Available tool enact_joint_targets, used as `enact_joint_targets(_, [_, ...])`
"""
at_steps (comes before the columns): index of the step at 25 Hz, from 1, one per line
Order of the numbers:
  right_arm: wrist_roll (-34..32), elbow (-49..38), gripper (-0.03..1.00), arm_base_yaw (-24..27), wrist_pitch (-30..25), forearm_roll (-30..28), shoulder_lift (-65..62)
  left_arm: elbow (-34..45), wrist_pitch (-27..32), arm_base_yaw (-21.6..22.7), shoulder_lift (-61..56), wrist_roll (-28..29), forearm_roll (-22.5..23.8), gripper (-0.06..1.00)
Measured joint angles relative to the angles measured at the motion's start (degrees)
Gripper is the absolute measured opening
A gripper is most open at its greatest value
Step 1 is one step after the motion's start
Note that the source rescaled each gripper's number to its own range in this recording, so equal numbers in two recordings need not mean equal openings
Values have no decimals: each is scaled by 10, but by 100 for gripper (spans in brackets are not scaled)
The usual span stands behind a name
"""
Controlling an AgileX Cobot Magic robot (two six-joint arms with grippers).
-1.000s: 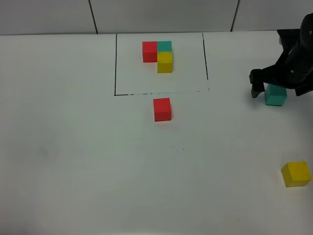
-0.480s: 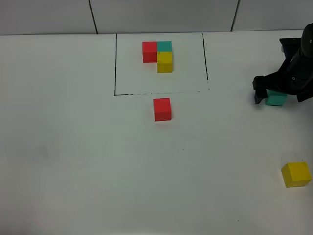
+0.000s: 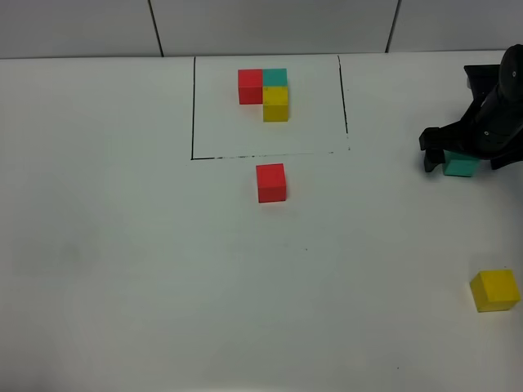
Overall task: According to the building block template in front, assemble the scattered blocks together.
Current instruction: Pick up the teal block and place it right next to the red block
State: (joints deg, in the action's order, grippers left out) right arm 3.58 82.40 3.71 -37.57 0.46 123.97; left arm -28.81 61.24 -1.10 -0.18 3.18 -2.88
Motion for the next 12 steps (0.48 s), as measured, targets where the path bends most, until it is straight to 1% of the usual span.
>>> enact_joint_targets(2, [-1,1,74,0,2,-1,1,0,0,0,0,0,0,54])
enact_joint_targets(5, [-4,1,55,0,3,-5,1,0,0,0,0,0,0,54])
enact_joint_targets(6, [-4,1,45,0,4,-5,1,0,0,0,0,0,0,54])
enact_joint_targets(8, [-6,2,22,0,4,-5,2,0,0,0,0,0,0,54])
enact_joint_targets(9, [-6,3,5,0,4,-5,2,0,0,0,0,0,0,54])
enact_joint_targets(12, [-6,4,2,-1,-5,-5,2,0,0,0,0,0,0,54])
